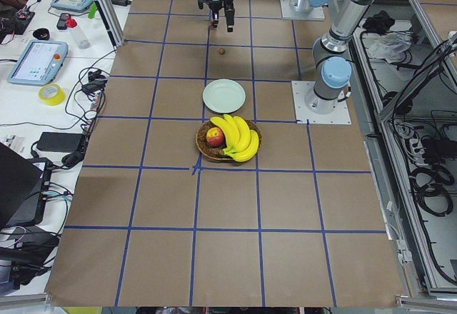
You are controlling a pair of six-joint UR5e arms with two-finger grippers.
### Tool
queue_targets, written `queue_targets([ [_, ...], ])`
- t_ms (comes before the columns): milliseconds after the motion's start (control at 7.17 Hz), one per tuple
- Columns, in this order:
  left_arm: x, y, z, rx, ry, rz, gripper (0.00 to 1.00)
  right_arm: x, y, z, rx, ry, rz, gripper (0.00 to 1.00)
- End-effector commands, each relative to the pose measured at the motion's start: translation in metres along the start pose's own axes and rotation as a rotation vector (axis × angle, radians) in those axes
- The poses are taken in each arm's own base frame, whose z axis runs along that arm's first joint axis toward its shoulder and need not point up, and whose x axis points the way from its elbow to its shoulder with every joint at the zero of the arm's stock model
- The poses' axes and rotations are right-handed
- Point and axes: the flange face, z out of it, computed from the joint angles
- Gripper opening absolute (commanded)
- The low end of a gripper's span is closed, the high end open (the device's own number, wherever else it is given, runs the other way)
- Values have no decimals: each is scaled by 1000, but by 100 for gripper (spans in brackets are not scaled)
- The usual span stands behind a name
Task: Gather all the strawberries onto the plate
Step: 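Grasp the second strawberry and set it beside the first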
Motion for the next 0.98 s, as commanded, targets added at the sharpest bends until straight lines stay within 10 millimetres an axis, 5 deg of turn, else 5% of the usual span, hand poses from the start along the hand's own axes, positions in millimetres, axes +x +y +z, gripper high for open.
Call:
queue_targets([
  [0, 0, 0, 0, -1, 0, -1, 100, -28, -2, -27, 16, -150, 120, 1],
  [419, 0, 0, 0, -1, -1, 0, 100, -129, 14, -61, -22, -182, 111, 2],
  [837, 0, 0, 4, -9, -2, 1, 100, -205, 40, -24, -185, -356, 97, 2],
])
